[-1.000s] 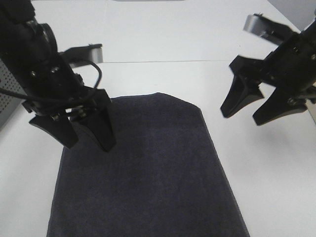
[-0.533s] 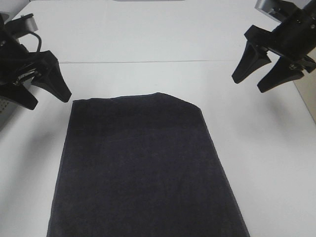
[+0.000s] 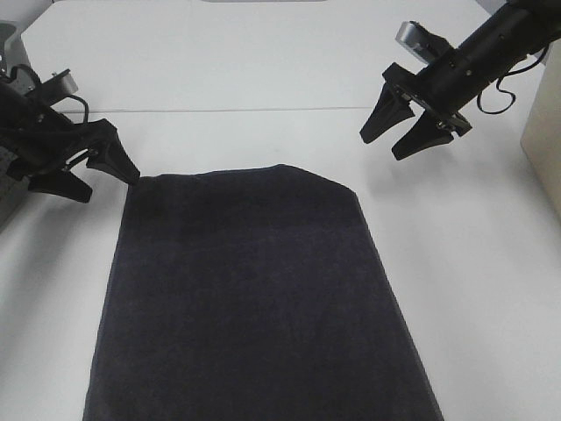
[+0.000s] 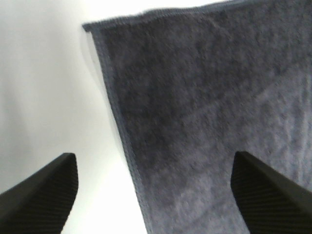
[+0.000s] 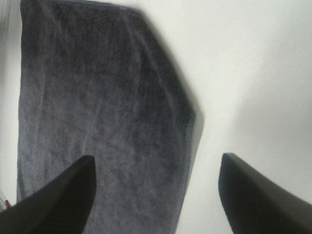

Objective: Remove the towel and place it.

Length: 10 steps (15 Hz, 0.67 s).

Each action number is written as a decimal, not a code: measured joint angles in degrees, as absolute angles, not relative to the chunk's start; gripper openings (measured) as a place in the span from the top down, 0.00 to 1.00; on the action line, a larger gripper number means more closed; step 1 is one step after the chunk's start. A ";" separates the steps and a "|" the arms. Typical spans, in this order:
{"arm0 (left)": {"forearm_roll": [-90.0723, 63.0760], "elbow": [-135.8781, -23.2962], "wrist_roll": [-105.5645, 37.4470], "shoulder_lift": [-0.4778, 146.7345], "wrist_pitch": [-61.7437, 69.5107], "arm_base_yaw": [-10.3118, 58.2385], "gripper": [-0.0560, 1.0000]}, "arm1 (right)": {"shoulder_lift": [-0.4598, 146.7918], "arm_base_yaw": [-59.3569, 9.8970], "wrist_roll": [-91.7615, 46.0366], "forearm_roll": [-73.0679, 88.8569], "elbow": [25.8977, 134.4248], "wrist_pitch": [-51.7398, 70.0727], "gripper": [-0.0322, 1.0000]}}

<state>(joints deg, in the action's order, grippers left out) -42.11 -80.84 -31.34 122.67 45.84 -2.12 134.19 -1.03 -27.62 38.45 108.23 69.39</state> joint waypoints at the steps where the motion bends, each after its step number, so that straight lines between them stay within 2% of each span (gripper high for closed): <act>1: -42.17 -83.42 -31.34 125.25 45.78 -2.12 0.19 | 136.88 -1.03 -27.62 38.50 111.15 69.39 0.30; 5: -43.66 -90.93 -31.40 132.01 46.18 -2.12 0.19 | 143.18 -1.03 -29.22 41.88 115.28 69.39 0.30; 10: -45.21 -92.19 -31.51 133.10 46.81 -2.18 0.19 | 147.02 -1.03 -30.77 43.77 115.39 69.61 0.30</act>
<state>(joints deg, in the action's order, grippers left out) -45.21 -92.19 -31.51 133.10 46.81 -2.18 147.02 -1.03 -30.77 43.77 115.39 69.61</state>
